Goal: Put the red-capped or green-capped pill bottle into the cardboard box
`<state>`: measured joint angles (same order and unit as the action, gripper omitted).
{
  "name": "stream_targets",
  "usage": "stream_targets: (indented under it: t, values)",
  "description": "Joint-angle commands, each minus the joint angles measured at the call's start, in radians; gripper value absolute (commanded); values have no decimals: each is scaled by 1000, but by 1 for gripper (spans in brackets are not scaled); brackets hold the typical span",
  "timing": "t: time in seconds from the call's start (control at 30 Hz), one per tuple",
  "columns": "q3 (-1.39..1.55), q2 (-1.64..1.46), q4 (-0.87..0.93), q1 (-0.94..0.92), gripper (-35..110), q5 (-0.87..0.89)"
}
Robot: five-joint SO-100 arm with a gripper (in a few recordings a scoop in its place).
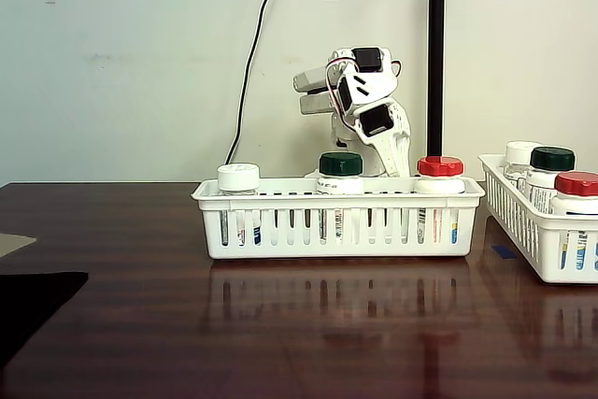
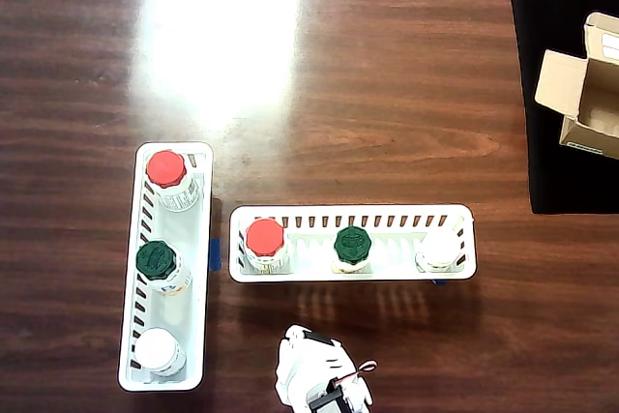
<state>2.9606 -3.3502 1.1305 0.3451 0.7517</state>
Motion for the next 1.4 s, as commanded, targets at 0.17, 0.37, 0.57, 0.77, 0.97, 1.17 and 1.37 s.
stream_targets:
  t: [0.17, 0.37, 0.57, 0.77, 0.97, 1.17, 1.37]
  values:
    - [0, -84, 12, 37, 1, 3]
    - [0, -86, 12, 37, 1, 14]
    - [0, -86, -31, -130, 2, 137]
    - [0, -86, -95, -258, 2, 345]
    - [0, -86, -138, -337, 2, 416]
    - [0, -86, -156, -407, 1, 534]
    - [0, -86, -201, -443, 1, 833]
